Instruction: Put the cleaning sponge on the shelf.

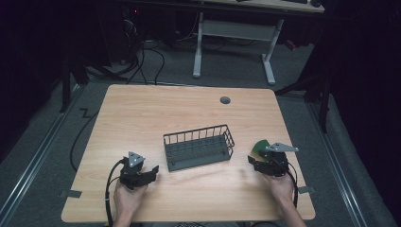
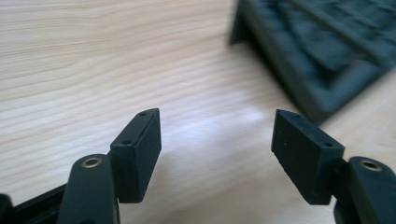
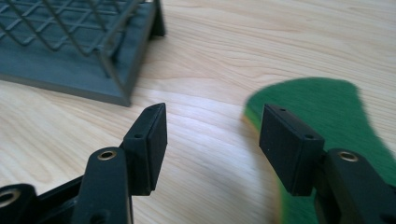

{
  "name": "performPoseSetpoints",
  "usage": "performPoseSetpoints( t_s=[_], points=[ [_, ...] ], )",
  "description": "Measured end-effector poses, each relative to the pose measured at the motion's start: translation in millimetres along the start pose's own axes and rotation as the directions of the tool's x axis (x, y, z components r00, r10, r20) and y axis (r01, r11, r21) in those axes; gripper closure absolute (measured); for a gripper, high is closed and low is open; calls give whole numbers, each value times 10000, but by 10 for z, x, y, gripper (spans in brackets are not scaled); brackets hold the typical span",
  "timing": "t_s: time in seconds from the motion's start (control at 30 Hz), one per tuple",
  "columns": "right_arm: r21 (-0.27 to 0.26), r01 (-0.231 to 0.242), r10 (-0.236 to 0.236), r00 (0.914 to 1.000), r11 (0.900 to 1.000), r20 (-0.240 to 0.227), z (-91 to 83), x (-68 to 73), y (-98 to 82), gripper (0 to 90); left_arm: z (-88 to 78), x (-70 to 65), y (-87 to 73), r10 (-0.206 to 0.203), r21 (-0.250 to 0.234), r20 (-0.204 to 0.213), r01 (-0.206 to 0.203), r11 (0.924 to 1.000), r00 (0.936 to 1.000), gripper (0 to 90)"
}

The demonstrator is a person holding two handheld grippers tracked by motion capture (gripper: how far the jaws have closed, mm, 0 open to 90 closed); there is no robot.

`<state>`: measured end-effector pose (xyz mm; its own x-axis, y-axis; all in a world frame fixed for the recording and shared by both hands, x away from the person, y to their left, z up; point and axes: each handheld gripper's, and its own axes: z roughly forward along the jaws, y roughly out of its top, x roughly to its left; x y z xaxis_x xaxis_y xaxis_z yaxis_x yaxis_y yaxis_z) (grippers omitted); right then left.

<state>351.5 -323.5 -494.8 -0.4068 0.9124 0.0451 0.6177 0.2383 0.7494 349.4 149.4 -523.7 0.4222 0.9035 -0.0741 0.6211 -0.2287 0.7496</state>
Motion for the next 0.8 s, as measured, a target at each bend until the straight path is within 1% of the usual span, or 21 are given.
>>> performPoseSetpoints(
  t_s=[0.07, 0.17, 0.27, 0.37, 0.4, 0.43, 0.5, 0.6, 0.7, 0.8],
  points=[
    [-53, -62, 63, 9998, 10000, 162, -27, -44, -26, 419, 18, 53, 7, -64, 33, -250, 65, 10000, 9997, 335],
    [-134, -160, 163, 9995, 9998, 286, -67, -121, -54, 415, 53, 121, 18, -51, 84, -590, 56, 9999, 9982, 336],
    [-221, -270, 279, 9987, 9994, 433, -104, -198, -66, 410, 79, 168, 16, -101, 142, -782, 112, 9998, 9969, 337],
    [-292, -341, 357, 9977, 9990, 577, -140, -266, -64, 405, 119, 195, -1, 9, 361, -985, 27, 9993, 9951, 336],
    [-382, -312, 336, 9974, 9988, 633, -152, -300, -64, 404, 121, 205, -13, -23, 246, -943, 46, 9997, 9955, 327],
    [-410, -415, 442, 9967, 9983, 681, -162, -332, -64, 400, 119, 210, -22, -16, 184, -949, 33, 9998, 9955, 334],
    [-318, -507, 531, 9953, 9982, 811, -181, -408, -56, 385, 118, 214, -39, -29, 63, -935, 35, 10000, 9956, 334],
    [-177, -714, 728, 9932, 9973, 914, -199, -530, -30, 354, 119, 216, -39, -18, 62, -930, 24, 10000, 9957, 333],
    [-16, -778, 776, 9926, 9970, 939, -180, -606, 4, 316, 119, 214, -39, -10, 77, -983, 17, 10000, 9952, 326],
    [256, -621, 594, 9937, 9977, 953, -120, -643, 48, 273, 119, 214, -40, -11, 79, -1009, 19, 10000, 9949, 323]
  ],
)
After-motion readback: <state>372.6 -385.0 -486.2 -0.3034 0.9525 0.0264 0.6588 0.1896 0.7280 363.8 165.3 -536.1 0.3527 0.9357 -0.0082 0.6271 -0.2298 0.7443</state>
